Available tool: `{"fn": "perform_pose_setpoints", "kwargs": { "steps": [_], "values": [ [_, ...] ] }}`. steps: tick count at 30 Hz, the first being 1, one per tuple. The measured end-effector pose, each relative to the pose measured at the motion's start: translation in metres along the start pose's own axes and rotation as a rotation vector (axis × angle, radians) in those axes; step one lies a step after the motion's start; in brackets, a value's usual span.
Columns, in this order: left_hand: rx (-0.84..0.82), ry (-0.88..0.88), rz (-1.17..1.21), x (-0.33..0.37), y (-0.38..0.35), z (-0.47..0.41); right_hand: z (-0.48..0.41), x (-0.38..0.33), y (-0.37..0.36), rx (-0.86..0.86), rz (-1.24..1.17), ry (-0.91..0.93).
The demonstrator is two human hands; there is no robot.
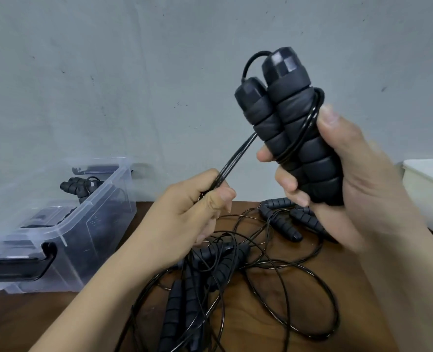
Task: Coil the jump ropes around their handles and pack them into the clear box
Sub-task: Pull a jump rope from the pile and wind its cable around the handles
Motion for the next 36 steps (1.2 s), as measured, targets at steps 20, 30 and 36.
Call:
{"fn": "perform_pose_setpoints", "kwargs": {
  "steps": [20, 30, 36],
  "values": [
    [0.125, -0.189, -0.583, 0.036, 0.03, 0.019, -0.004, 0.03, 0.012, -0.204, 1.092, -0.195],
    [-0.042, -0.077, -0.099, -0.006, 0.034, -0.001, 0.01, 0.004, -0.003, -0.638, 0.494, -0.385],
    [0.03, -0.005, -0.195, -0.013, 0.019, 0.001, 0.011, -0.003, 0.0, -0.524, 0.208, -0.249]
  ]
}}
Point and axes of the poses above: each hand's wrist, its own z-axis away from the middle knuckle, its own y-axis out of the back of the hand, x = y × z, the point moved 1 cm from there along -z, towards the middle knuckle, and after that the axes turned 2 degrees about -z, right-handed, at the moved point
